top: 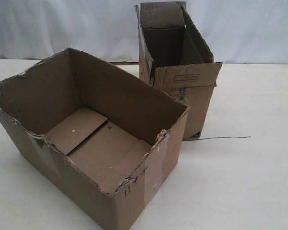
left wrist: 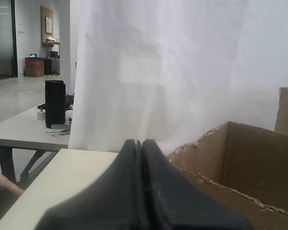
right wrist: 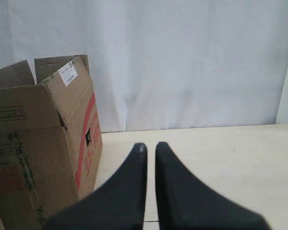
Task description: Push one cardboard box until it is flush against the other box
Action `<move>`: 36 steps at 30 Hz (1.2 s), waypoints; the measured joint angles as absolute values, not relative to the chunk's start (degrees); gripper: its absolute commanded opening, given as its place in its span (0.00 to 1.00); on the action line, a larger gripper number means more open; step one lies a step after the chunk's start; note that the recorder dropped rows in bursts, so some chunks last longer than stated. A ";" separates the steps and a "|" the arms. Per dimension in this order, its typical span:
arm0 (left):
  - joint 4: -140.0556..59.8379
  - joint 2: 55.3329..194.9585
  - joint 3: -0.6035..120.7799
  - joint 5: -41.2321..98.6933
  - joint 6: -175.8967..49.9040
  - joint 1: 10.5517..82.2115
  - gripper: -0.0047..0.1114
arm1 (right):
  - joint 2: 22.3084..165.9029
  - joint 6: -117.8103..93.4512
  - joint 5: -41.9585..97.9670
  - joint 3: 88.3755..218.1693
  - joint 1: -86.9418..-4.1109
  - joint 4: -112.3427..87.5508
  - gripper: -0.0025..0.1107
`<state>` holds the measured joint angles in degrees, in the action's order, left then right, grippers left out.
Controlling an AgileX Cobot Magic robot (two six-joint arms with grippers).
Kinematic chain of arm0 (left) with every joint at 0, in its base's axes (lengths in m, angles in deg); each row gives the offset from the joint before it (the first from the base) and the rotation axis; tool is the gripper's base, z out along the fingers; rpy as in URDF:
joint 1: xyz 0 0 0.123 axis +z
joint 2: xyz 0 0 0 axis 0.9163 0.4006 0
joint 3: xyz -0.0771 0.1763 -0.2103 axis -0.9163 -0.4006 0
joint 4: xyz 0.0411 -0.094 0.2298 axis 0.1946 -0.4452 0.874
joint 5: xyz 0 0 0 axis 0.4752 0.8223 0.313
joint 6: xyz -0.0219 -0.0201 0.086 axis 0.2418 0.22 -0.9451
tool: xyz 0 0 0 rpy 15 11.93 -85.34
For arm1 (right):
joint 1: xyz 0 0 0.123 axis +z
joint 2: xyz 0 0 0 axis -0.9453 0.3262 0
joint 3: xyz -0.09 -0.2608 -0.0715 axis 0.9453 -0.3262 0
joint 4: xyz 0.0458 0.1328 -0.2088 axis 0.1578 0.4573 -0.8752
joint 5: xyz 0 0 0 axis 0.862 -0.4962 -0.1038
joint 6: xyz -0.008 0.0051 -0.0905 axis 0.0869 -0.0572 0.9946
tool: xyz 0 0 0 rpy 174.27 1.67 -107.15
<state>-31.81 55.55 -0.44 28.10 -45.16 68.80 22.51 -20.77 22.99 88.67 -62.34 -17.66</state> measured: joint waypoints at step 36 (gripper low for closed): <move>-54.62 55.43 2.56 -0.59 -4.98 68.80 0.04 | 22.51 -20.77 23.10 88.67 -62.34 -17.66 0.07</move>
